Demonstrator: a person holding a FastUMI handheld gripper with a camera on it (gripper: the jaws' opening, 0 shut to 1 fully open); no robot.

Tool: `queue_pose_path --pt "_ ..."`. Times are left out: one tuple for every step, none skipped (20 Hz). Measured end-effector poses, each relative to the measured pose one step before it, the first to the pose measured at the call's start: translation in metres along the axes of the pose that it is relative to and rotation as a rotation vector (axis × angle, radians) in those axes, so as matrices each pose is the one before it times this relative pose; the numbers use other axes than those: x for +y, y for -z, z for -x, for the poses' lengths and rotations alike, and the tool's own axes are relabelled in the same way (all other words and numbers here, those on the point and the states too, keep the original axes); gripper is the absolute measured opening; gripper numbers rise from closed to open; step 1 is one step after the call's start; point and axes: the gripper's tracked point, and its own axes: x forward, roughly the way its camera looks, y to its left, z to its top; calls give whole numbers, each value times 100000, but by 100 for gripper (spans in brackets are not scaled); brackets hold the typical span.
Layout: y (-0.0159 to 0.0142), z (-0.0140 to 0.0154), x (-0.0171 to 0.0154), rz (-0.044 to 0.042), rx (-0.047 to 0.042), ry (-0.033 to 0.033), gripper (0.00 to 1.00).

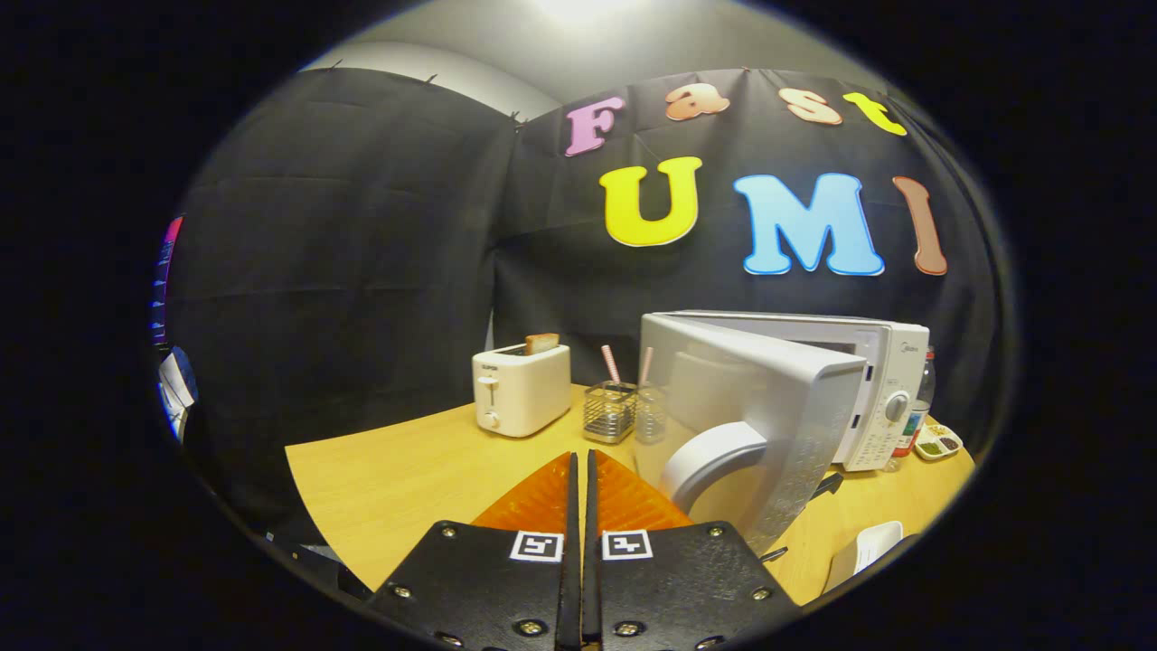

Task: Open the microwave, put the food inside, and close the microwave door.

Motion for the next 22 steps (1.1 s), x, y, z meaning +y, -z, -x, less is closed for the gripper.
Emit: queue_pose_path --pt "-45 -371 -1782 1202 -255 3855 2" --pt "40 -289 -2030 914 -552 4281 2" --pt "142 -536 -1379 1095 20 2864 2" --pt "179 -524 -1483 1107 422 3306 2" --pt "125 -469 -1011 -175 157 1819 2" --pt "151 -390 -945 -591 512 1816 2" --pt "37 -608 -1166 -540 214 2204 2" --pt "-172 -469 -1208 145 -546 2864 2" --pt "-132 -610 -992 -339 -248 1835 2" --pt "138 -382 -634 -578 374 1516 2" --pt "126 -903 -814 -280 258 1764 2" --pt "19 -538 -794 20 321 1929 2" --pt "192 -614 -737 140 768 1666 2" --pt "139 -592 -599 148 740 1517 2" --pt "23 -480 -424 290 428 1403 2" --pt "-94 -545 -619 586 6 1948 2" --pt "-99 -507 -490 -141 83 1423 2" --pt "133 -451 -344 -205 288 1729 2" --pt "-105 -360 -407 -422 -367 1716 2" --pt "-101 -555 -386 -397 -106 1831 2" --pt "-117 -513 -387 -247 -24 1852 2" --pt "40 -520 -344 -314 305 1622 2"
